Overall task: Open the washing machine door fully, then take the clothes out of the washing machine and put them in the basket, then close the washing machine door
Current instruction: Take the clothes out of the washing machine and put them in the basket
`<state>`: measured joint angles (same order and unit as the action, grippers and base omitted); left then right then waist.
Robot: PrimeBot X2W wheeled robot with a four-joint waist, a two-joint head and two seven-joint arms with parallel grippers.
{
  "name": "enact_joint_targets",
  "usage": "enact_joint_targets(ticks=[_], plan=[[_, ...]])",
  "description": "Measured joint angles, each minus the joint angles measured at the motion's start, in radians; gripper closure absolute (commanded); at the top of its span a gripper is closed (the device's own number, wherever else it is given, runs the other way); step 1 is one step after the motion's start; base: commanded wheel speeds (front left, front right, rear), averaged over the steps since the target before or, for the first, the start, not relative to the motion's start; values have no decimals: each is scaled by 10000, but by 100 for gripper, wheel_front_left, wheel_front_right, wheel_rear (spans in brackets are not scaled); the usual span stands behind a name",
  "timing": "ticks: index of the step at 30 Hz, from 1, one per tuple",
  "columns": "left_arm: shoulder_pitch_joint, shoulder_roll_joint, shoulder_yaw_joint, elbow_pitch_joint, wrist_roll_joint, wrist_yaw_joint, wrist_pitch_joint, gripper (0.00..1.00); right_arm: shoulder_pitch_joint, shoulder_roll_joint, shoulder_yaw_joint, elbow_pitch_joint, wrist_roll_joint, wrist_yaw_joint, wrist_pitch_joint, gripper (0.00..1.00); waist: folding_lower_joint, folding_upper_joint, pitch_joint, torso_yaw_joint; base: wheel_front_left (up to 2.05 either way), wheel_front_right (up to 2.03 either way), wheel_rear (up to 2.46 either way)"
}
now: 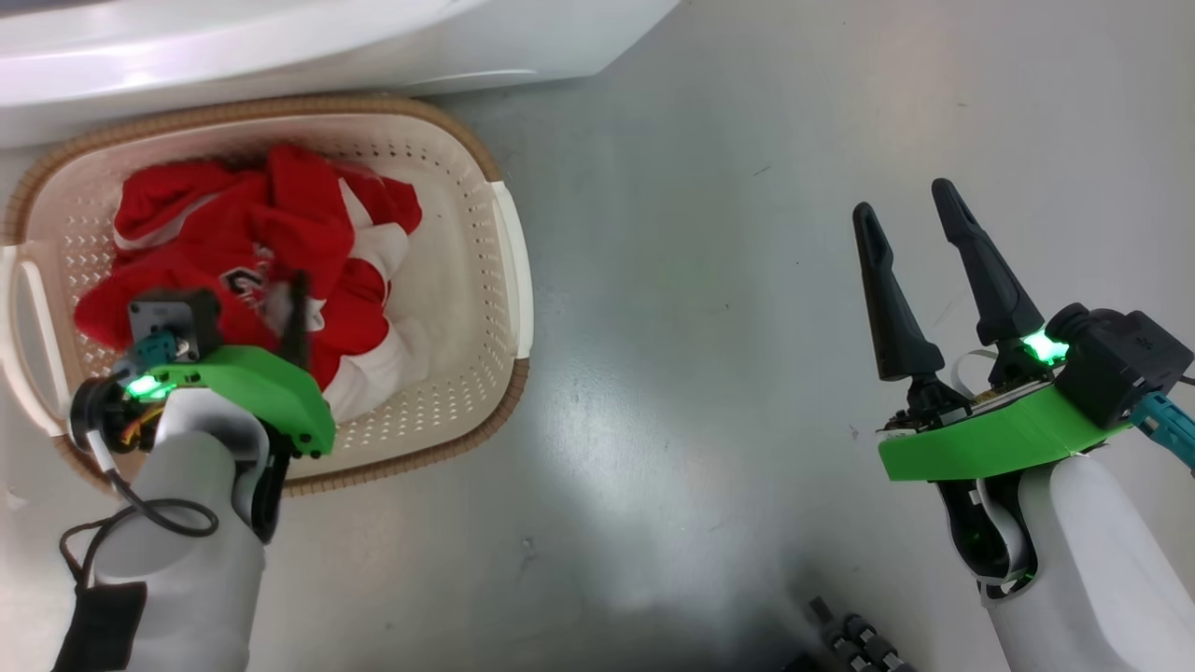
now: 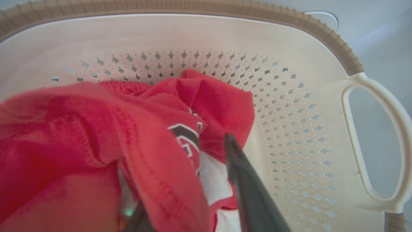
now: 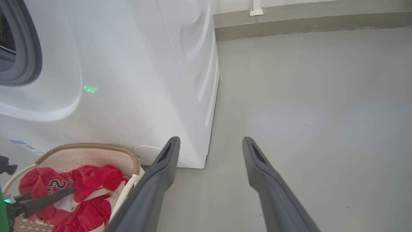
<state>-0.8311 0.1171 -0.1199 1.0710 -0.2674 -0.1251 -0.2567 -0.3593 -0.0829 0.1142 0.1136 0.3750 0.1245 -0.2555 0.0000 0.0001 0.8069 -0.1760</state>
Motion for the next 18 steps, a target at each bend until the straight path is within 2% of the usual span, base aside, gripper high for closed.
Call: enact_joint_targets(ticks=[8, 18], plan=[[43, 15, -290, -226, -589, 0, 0, 0, -150, -8, -54, 69, 0, 0, 0, 0, 0, 0, -313, 160, 0, 0, 0], [770, 190, -479, -811, -533, 0, 2, 0, -46, -29, -58, 297, 0, 0, 0, 0, 0, 0, -1133, 383, 0, 0, 0]])
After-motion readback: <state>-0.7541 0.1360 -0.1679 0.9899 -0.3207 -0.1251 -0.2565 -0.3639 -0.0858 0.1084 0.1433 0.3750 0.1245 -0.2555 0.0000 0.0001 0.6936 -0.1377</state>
